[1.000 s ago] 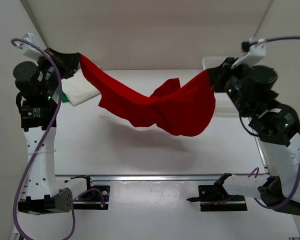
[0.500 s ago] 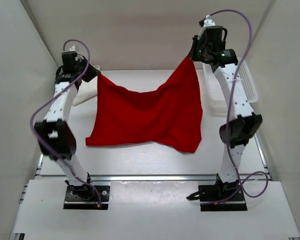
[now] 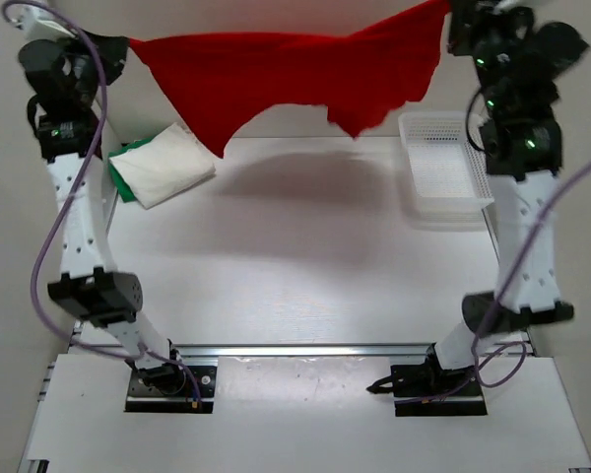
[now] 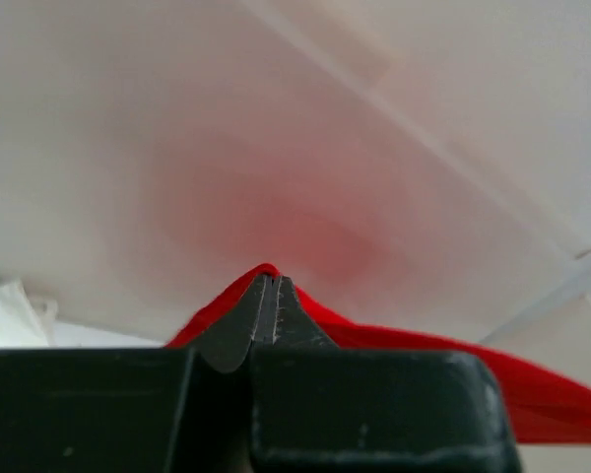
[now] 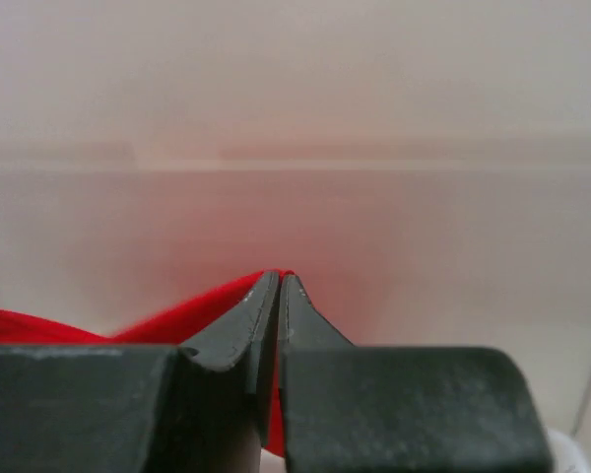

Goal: Fold and stack the t-shirts
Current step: Flatten out the tshirt

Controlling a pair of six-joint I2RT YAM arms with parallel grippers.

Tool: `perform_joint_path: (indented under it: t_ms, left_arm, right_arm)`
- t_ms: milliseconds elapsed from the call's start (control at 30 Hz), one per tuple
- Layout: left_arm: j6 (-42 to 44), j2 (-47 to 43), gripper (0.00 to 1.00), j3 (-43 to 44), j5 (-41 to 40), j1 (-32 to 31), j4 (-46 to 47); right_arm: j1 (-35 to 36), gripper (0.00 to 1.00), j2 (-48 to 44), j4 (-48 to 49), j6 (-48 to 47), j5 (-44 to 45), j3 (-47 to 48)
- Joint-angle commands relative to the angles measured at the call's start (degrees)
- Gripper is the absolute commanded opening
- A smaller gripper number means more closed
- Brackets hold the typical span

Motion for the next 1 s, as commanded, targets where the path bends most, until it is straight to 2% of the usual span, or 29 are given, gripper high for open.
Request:
perform_joint_path:
  t_ms: [0,33,67,100,167,200,367,400,467,533,600,700,833,900,967]
  left_arm:
    - [2.2,-7.1,0.0,-6.8,-2.1,-0.1,3.9]
    - [1.7,-8.7,0.0,-11.2,-1.1,-0.5,6.3]
    - [2.7,-13.0,0.0,-21.0,-3.2,-1.5,8.0]
    - [2.7,-13.0,0.0,-21.1,-3.3,-1.6,8.6]
    - [4.3,-18.3,0.0,-32.4,-4.7,-1.8,10.8]
    - [4.4,-19.7,0.0,-35.5,-5.6,-2.2,12.4]
    - [6.1,-31.3,0.0,-65.0,-11.2,-4.1,16.3]
    - [6.0,-33.5,0.0,-67.9,-11.0,-4.1,16.9]
    - [4.9,-36.0,0.0,-80.1,-11.1,-3.5,17.7]
    - [2.8,-38.5,0.0,-87.4,-9.7,-1.3,17.5]
    - [0.0,-41.3,0.0,-93.8,-6.3,0.6,16.7]
    - [1.7,-45.5,0.0,-97.3,-3.1,1.7,13.5]
    - [5.8,-53.4,0.0,-98.7,-2.7,0.7,5.4]
    - [8.5,-56.4,0.0,-98.3,-3.9,0.5,1.7]
    - [10.1,-59.0,0.0,-97.1,-5.4,0.1,-3.5]
  right_arm:
    - [-1.8,0.0,-7.6,5.3,-2.2,4.3,-10.0]
    - [-1.9,0.0,-8.4,5.2,-1.8,3.9,-14.9]
    - [-2.6,0.0,-17.2,7.4,-0.6,4.9,-31.5]
    - [-2.6,0.0,-17.3,8.3,-0.6,5.1,-31.7]
    - [-5.1,0.0,-24.1,10.3,1.7,2.2,-47.0]
    - [-5.2,0.0,-25.7,12.0,2.1,2.4,-51.3]
    - [-5.6,0.0,-38.5,14.1,7.1,-1.5,-83.7]
    - [-5.1,0.0,-39.3,13.9,8.0,-3.1,-86.6]
    - [-2.4,0.0,-42.5,13.2,8.8,-0.3,-95.8]
    - [0.5,0.0,-42.5,7.0,9.7,1.4,-96.8]
    - [1.2,0.0,-43.3,1.9,10.8,-1.3,-97.7]
    - [2.5,0.0,-48.1,-6.5,12.9,-5.0,-100.8]
    - [4.9,0.0,-57.6,-17.8,17.3,-8.6,-104.3]
    - [8.2,0.0,-62.0,-22.7,19.8,-8.8,-103.2]
    - [14.7,0.0,-64.0,-29.1,23.1,-6.1,-101.0]
